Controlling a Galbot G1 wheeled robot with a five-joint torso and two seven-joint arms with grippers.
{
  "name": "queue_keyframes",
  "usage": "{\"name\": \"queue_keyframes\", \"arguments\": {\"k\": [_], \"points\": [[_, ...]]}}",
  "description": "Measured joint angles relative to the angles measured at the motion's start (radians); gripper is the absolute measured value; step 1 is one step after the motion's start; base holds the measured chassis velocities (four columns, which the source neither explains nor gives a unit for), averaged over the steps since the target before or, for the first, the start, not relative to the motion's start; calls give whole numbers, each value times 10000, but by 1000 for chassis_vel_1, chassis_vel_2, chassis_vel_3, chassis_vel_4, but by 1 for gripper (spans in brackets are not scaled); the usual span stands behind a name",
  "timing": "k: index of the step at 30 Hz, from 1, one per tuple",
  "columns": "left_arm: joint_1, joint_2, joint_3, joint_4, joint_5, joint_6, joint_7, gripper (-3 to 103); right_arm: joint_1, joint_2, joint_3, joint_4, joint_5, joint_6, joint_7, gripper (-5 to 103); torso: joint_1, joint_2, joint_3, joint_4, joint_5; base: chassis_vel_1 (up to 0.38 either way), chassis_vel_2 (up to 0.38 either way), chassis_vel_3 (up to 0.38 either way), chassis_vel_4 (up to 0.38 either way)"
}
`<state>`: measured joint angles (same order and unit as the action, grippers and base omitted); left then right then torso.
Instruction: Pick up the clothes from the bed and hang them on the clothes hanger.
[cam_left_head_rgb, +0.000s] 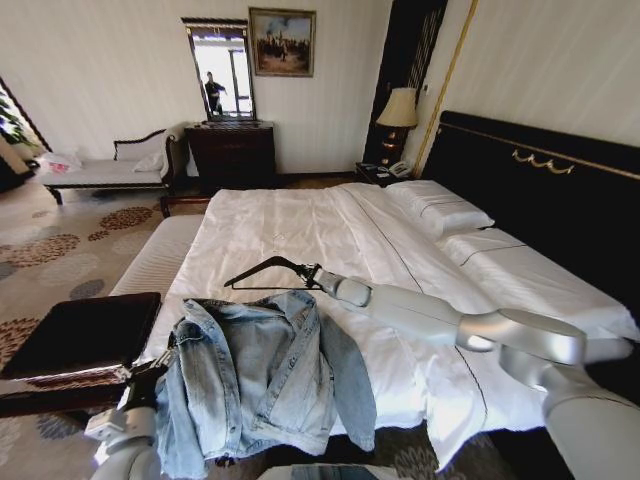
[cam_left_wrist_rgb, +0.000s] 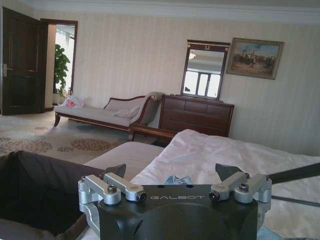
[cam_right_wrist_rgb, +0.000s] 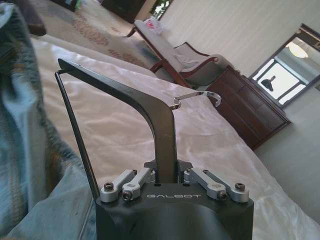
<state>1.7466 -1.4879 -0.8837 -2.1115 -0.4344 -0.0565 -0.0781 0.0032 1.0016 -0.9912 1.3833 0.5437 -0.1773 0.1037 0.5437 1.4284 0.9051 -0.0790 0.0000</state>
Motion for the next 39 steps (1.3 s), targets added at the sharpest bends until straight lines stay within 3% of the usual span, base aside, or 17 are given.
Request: {"name": "queue_keyframes", "arguments": {"k": [9,20,30,37,39], "points": [[-73,-21,-21,42,26,36,1,100,-407,-196,-277,382,-1074,269,-816,19,0,0,0,0,0,0,0,0,0],[-115,-44,-79,105,-19,30,0,100,-542,1106,-813,-469,-1812,360,-909,19,0,0,1,3,-3,0,0,0,0],[-246,-31,-94,198,-116,30,-7,100,-737,2781,-1285,-1152,-667,311,-572,19,0,0,0,0,-3,0,0,0,0],[-142,-18,-204,148,-194,29,-13,100,-873,3390,-1293,-1956,-285,432,-381,19,0,0,0,2,-3,0,0,0,0],[-95,-21,-258,110,-210,22,-13,100,-983,3539,-1329,-2021,352,466,-58,19,0,0,0,2,-2,0,0,0,0]]}}
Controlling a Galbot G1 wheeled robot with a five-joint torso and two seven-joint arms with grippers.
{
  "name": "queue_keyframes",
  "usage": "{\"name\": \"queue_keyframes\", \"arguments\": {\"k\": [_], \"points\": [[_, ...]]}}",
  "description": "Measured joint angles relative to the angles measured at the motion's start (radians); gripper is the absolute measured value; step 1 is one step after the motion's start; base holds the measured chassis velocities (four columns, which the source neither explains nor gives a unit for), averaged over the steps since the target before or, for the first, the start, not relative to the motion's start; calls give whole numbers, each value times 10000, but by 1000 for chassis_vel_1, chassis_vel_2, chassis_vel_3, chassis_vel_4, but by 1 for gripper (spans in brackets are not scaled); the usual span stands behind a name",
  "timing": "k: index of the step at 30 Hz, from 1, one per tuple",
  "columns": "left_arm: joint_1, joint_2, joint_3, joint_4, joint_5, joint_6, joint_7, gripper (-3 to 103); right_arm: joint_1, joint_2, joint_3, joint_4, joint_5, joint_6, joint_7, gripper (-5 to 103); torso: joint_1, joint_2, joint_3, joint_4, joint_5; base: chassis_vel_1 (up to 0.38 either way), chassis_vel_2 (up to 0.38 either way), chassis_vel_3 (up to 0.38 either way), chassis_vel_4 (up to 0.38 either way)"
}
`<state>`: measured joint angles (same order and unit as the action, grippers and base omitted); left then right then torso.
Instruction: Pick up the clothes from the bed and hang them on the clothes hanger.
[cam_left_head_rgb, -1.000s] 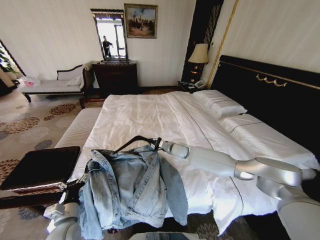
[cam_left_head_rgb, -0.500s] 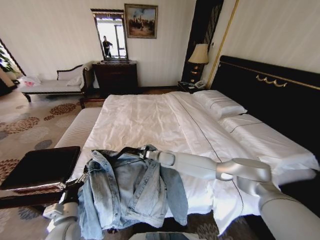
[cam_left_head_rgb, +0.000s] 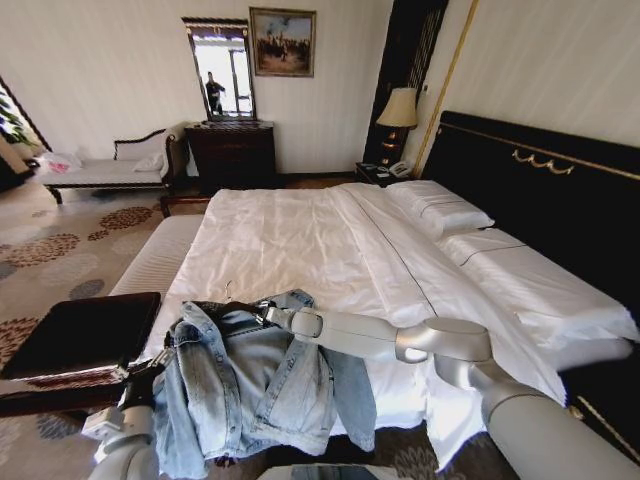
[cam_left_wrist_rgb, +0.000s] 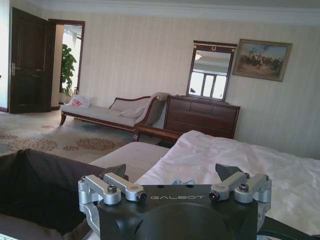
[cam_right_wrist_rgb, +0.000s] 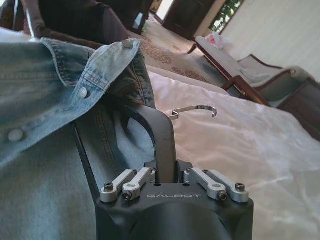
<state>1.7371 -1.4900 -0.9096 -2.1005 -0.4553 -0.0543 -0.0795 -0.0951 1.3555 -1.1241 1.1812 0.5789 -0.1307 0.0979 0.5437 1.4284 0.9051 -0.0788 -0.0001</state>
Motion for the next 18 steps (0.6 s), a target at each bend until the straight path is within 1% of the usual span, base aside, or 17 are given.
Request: {"name": "queue_keyframes", "arguments": {"k": [1,3,4,6,8,9,10,11,12,14,15,18], "points": [[17,-6,-19,-17,-2,-4,0,100,-57,52,-29,17,381,2,183,19,0,0,0,1,0,0,0,0,0],[22,-9,-24,-25,-2,-5,0,100,-79,68,-39,32,529,2,252,19,0,0,0,1,0,0,0,0,0],[42,-19,-34,-48,-2,-8,0,100,-163,117,-64,115,1018,-1,474,19,0,0,0,0,0,0,0,0,0],[67,-48,-35,-83,12,-10,0,100,-322,165,-61,200,1576,-1,729,19,0,0,0,0,-1,0,0,0,0],[75,-68,-19,-100,38,-11,0,100,-420,180,-32,183,1718,33,808,19,0,0,0,0,0,0,0,0,0],[96,-99,34,-135,110,-12,0,100,-696,259,110,-219,1785,564,822,19,-1,0,0,0,0,0,0,0,0],[100,-104,43,-141,122,-12,0,100,-768,295,170,-356,1786,748,811,19,-1,0,0,0,1,0,0,0,0],[100,-104,43,-141,122,-12,0,100,-768,295,170,-356,1786,748,811,19,-1,0,0,0,1,0,0,0,0],[105,-107,59,-144,143,-11,0,100,-914,402,348,-656,1789,1214,798,19,-1,0,0,-2,1,0,0,0,0],[106,-106,76,-141,172,-12,0,100,-1017,577,531,-942,1814,1784,674,19,0,0,0,-1,2,0,0,0,0],[106,-106,76,-141,172,-12,0,100,-1017,577,531,-942,1814,1784,674,19,0,0,0,-1,2,0,0,0,0],[83,-100,92,-135,179,-13,3,100,-1102,880,610,-1361,2301,2572,334,4,0,0,0,0,3,0,0,0,0]]}}
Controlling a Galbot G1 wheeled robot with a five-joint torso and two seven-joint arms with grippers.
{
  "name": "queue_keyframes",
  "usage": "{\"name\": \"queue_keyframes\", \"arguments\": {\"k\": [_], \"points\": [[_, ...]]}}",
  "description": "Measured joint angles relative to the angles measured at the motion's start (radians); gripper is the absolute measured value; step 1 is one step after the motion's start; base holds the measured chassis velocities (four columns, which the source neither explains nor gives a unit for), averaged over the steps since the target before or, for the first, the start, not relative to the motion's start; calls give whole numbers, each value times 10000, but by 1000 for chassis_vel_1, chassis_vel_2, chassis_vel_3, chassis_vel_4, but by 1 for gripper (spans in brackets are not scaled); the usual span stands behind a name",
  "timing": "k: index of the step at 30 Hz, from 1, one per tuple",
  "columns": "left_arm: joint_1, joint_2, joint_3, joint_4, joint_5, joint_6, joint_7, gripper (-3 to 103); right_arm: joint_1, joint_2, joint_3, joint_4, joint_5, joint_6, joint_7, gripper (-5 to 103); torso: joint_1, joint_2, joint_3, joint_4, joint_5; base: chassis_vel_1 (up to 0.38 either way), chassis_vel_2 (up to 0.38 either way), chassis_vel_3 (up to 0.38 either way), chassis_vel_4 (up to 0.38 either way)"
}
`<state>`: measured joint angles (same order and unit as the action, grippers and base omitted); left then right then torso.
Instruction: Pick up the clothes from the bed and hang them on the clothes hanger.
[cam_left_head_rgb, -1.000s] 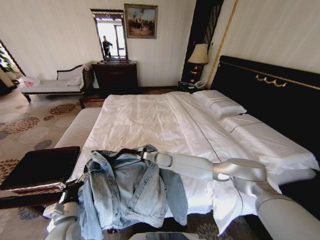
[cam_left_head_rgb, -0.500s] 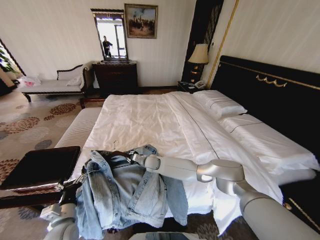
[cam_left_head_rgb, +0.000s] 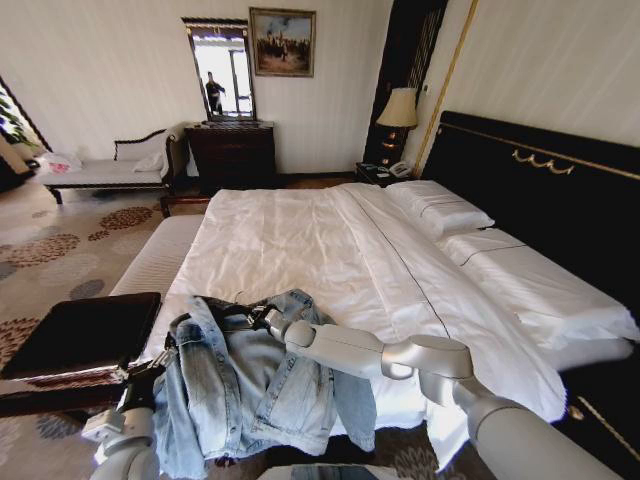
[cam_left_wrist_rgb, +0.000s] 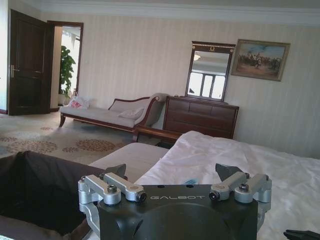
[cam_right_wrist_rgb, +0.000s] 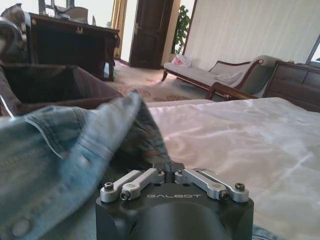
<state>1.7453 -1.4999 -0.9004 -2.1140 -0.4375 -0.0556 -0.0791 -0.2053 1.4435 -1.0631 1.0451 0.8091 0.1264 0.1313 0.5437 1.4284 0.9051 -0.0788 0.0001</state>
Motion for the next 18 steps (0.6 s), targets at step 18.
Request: {"name": "queue_keyframes", "arguments": {"k": [18], "points": [[-115,76,93,126,-27,37,-1,100,276,-790,617,416,-37,291,442,23,0,0,0,-1,-1,0,0,0,0]]}}
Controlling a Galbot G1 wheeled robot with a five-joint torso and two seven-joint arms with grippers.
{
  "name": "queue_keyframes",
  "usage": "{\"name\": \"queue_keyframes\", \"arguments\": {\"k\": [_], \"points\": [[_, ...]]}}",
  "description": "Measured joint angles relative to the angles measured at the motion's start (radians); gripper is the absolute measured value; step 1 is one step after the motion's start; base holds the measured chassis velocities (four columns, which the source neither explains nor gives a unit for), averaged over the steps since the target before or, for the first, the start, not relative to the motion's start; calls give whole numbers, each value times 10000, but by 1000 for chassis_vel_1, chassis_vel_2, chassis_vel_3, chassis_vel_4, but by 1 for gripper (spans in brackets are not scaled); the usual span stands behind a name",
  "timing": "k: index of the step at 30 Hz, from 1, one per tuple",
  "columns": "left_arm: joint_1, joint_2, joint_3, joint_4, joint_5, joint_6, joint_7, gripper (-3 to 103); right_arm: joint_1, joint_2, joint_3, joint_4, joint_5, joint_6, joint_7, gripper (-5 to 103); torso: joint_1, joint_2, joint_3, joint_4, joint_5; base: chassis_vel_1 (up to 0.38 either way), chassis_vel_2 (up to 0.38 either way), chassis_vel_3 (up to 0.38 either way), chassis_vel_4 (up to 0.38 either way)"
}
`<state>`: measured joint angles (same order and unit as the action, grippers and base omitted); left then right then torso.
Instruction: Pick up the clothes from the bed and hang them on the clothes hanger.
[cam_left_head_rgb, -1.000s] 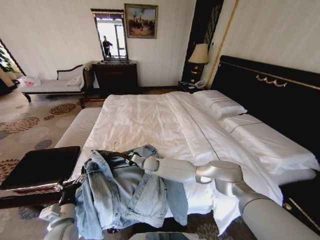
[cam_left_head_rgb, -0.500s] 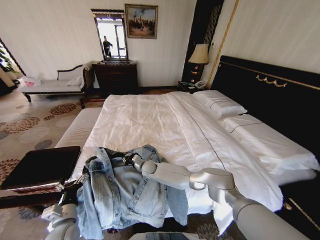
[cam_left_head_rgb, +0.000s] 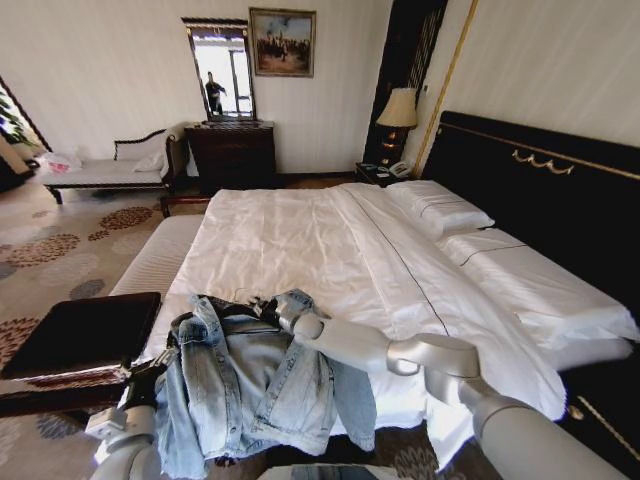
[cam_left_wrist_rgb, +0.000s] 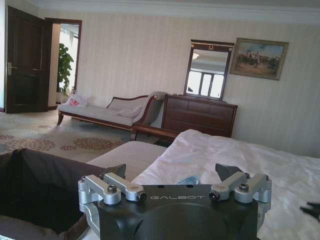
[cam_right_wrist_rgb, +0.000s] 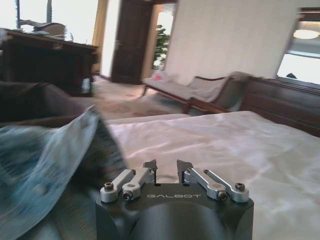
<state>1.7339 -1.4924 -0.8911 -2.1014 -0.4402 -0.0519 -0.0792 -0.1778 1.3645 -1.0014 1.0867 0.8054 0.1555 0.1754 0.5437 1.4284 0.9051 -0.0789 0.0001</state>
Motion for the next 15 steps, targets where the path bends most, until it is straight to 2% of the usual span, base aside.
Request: {"name": "queue_keyframes", "arguments": {"k": [2,3,4,5,6,7,9,10,11,12,14,15], "points": [[-1,-17,35,-101,50,36,-1,100,115,-326,269,595,643,-717,965,34,0,0,0,1,1,0,0,0,0],[-1,-17,35,-101,50,36,-1,100,115,-326,269,595,643,-717,965,34,0,0,0,1,1,0,0,0,0],[0,-21,36,-154,53,63,-3,100,126,-467,361,803,950,-1002,1278,34,-1,0,0,2,0,0,0,0,0],[-1,-23,38,-193,53,86,-6,100,126,-574,421,945,1142,-1202,1487,40,0,0,0,1,0,0,0,0,0],[-35,-8,55,-288,81,175,-17,100,75,-929,594,1408,1652,-1786,1978,45,-1,0,-1,1,0,0,0,0,0],[-35,-8,55,-288,81,175,-17,100,75,-929,594,1408,1652,-1786,1978,45,-1,0,-1,1,0,0,0,0,0],[-117,99,178,-347,296,243,-17,100,-107,-1341,756,1893,2029,-2208,2433,56,-1,0,0,1,3,0,0,0,0],[-146,175,300,-354,448,278,8,100,-194,-1496,827,2052,2141,-2347,2627,56,-1,0,0,0,3,0,0,0,0],[-217,298,529,-341,652,389,87,100,-339,-1705,956,2255,2263,-2493,2916,61,-1,0,0,0,2,0,0,0,0],[-217,298,529,-341,652,389,87,100,-339,-1705,956,2255,2263,-2493,2916,61,-1,0,0,0,2,0,0,0,0],[-559,563,1033,-179,751,879,235,100,-575,-1943,1118,2443,2355,-2635,3414,73,-1,0,0,-1,1,0,0,0,0],[-559,563,1033,-179,751,879,235,100,-575,-1943,1118,2443,2355,-2635,3414,73,-1,0,0,-1,1,0,0,0,0]]}}
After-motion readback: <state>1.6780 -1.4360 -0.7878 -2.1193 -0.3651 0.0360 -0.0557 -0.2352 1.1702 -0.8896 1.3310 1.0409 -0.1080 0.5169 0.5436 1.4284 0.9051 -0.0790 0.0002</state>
